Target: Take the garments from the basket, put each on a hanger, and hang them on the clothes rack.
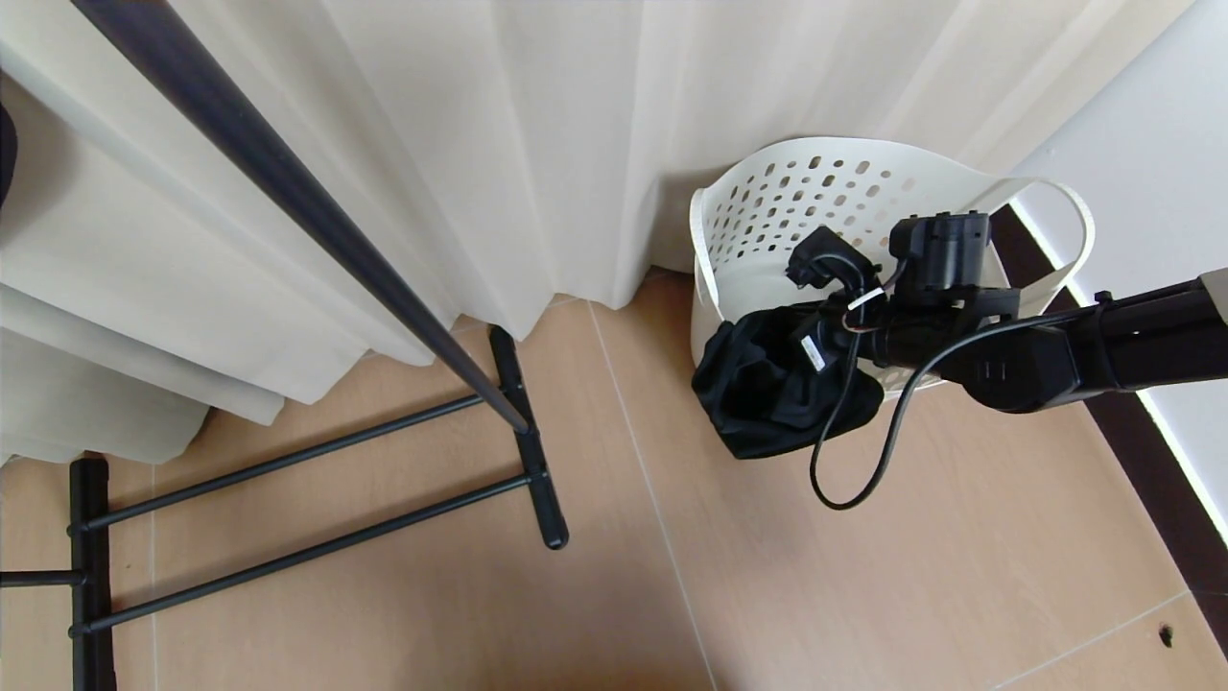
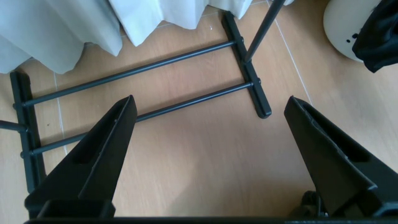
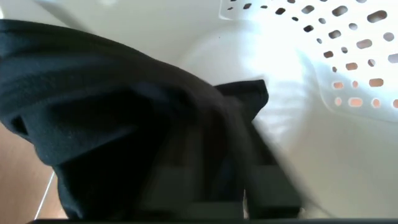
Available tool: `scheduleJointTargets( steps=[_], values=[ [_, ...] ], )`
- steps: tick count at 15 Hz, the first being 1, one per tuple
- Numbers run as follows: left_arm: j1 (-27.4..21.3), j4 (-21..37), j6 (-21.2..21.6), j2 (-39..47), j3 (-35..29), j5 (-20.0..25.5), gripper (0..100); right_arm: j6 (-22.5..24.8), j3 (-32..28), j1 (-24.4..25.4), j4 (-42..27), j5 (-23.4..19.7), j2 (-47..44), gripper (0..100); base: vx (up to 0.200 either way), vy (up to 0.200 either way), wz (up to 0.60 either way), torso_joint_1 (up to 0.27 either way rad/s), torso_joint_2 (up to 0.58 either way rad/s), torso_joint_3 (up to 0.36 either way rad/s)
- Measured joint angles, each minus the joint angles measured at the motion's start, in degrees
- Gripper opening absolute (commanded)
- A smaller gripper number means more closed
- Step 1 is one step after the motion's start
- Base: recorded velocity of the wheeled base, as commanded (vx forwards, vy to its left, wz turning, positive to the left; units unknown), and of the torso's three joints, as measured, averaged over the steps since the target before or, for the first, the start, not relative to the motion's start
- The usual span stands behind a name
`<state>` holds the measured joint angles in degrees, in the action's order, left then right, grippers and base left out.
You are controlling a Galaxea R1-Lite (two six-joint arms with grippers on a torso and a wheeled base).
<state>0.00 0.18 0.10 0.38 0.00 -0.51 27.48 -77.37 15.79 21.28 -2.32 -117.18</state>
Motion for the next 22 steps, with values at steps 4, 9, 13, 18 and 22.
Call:
scheduleJointTargets(
  steps=[4, 9, 13, 18, 22],
  values=[
    [0.0, 0.0, 0.0, 0.0, 0.0, 0.0, 100, -3.1, 4.1, 0.8, 1.4, 1.5, 4.1, 0, 0.0, 0.0, 0.0, 0.0, 0.0, 0.0],
    [0.0, 0.0, 0.0, 0.0, 0.0, 0.0, 100, -8.2, 18.6, 8.8, 9.3, 9.0, 18.9, 0, 0.0, 0.0, 0.0, 0.0, 0.0, 0.0],
    [0.0, 0.0, 0.0, 0.0, 0.0, 0.0, 100, -9.2, 27.1, 20.6, 10.5, 16.5, 35.4, 0, 0.0, 0.0, 0.0, 0.0, 0.0, 0.0],
    [0.0, 0.0, 0.1, 0.0, 0.0, 0.1, 100, -11.8, 39.0, 28.6, 10.5, 19.7, 53.0, 0, 0.0, 0.0, 0.0, 0.0, 0.0, 0.0],
    [0.0, 0.0, 0.1, 0.0, 0.0, 0.3, 100, -11.8, 41.0, 28.6, 10.3, 19.7, 55.6, 0, 0.0, 0.0, 0.0, 0.0, 0.0, 0.0]
  ],
)
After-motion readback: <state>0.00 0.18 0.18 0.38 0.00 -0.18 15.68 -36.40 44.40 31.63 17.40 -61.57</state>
